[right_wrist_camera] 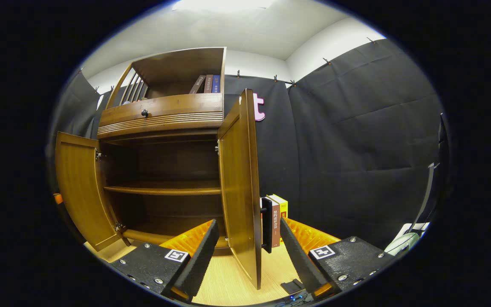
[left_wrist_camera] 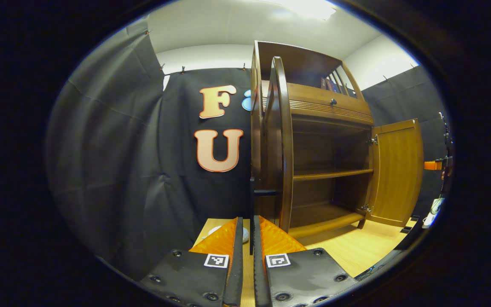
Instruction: Open the right door of the double-door shoe cabinet with the right hand, and open the left door with the left hand.
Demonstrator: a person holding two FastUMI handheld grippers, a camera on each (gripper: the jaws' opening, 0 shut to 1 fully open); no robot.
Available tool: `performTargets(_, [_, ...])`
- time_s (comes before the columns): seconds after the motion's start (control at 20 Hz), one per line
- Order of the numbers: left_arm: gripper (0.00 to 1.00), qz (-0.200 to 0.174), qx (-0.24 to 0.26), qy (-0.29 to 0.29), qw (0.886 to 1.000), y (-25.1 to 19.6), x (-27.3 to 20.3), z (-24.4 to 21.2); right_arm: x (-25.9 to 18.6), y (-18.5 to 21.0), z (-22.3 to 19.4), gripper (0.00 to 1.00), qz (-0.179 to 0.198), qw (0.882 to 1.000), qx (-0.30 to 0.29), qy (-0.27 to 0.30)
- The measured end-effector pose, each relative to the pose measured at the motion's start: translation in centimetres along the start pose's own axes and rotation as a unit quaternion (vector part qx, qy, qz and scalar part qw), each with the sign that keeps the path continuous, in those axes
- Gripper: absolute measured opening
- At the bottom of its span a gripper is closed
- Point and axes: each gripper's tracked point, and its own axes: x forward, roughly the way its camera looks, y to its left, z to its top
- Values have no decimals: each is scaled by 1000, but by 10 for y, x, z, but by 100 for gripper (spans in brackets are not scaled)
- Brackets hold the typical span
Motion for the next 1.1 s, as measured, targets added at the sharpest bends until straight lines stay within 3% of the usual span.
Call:
performTargets(0.15, [12, 27, -5, -18, 999, -14, -21, 20, 3, -8, 3, 88, 2, 1000, -4, -5])
performTargets(0.4, [11, 33, -19, -16, 999, -73, -14, 28, 18, -16, 2, 88, 25, 1000, -8, -3])
performTargets(0.45, [7, 36, -27, -10, 999, -84, -11, 25, 22, -18, 2, 88, 33, 999, -5, -4])
performTargets(0.5, [11, 42, -37, -6, 998, -91, -8, 24, 25, -19, 0, 88, 40, 999, -3, -3])
performTargets(0.65, [11, 63, -48, 3, 997, -111, 2, 18, 34, -27, -10, 88, 54, 998, -18, 6])
performTargets(0.8, [22, 88, -27, -3, 996, -120, 7, 15, 38, -28, -21, 88, 78, 997, -23, 20])
performTargets(0.85, [34, 97, -19, -5, 995, -122, 8, 15, 40, -29, -25, 88, 82, 996, -26, 22])
performTargets(0.9, [36, 100, -13, -6, 995, -125, 11, 14, 41, -29, -27, 88, 86, 996, -26, 22])
performTargets(1.1, [69, 110, -18, -1, 994, -141, 16, 4, 45, -22, -39, 88, 106, 994, -2, 25])
